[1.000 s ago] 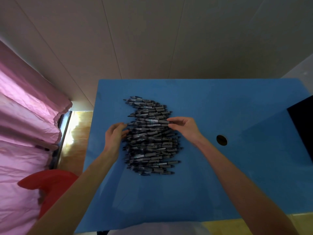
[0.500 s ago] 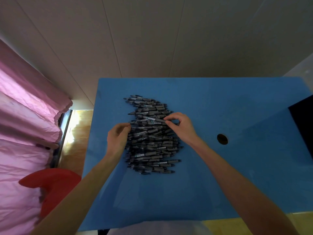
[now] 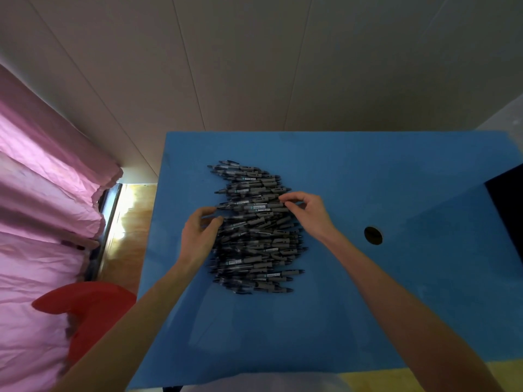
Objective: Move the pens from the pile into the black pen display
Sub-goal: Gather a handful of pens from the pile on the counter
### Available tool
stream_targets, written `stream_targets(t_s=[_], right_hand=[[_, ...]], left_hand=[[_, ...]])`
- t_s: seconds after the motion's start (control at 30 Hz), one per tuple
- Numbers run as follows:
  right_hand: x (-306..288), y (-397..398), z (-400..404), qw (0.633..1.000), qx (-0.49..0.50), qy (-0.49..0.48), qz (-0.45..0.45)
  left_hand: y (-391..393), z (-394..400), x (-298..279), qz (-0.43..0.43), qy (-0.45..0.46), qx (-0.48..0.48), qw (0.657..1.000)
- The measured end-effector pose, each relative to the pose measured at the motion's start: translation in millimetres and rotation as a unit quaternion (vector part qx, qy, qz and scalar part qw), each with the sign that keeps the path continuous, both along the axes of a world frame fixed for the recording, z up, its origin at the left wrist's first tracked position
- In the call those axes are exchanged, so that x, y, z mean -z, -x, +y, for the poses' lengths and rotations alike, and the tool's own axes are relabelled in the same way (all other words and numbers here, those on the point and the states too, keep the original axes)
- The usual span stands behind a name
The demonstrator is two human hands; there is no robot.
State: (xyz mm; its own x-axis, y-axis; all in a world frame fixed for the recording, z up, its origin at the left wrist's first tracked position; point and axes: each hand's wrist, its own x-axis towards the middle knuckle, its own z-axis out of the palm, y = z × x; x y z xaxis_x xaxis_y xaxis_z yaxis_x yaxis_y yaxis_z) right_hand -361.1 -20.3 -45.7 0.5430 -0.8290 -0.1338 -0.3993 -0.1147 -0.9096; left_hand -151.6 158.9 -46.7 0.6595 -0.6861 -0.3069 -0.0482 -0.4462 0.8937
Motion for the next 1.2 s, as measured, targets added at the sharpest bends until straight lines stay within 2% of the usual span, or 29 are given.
stream_targets(t_s=[0.23, 0.33, 0.47, 0.57, 0.67, 0.77, 0.83, 1.0, 1.13, 1.2], right_hand=[[1, -5, -1, 0.999, -0.001, 0.030, 0.024], [2, -7, -4, 0.998, 0.038, 0.032, 0.032], [-2, -19, -20, 0.991, 0.070, 0.091, 0.071], [-16, -43, -40, 0.986, 0.015, 0.119, 0.114], [-28, -76, -61, 0.970, -0.125, 0.114, 0.174], [-33, -106, -75, 0.922, -0.257, 0.126, 0.259], [-34, -121, -82, 0.894, -0.307, 0.117, 0.304], [-35, -136, -96, 0.825, -0.369, 0.184, 0.386], [-38, -143, -100, 0.803, -0.388, 0.204, 0.405], [-38, -144, -105, 0.805, -0.390, 0.192, 0.405]], left_hand=[[0, -11, 0, -0.028, -0.034, 0.024, 0.999], [-4, -15, 1, -0.039, -0.037, 0.011, 0.999], [-20, -28, 1, -0.084, -0.069, 0.026, 0.994], [-33, -51, -5, -0.088, -0.062, 0.053, 0.993], [-52, -77, -11, -0.159, -0.064, 0.074, 0.982], [-71, -100, -16, -0.245, -0.092, 0.139, 0.955], [-81, -112, -19, -0.292, -0.112, 0.205, 0.927], [-90, -140, -25, -0.309, -0.166, 0.373, 0.859], [-90, -156, -22, -0.334, -0.191, 0.442, 0.810], [-92, -162, -23, -0.350, -0.194, 0.444, 0.802]])
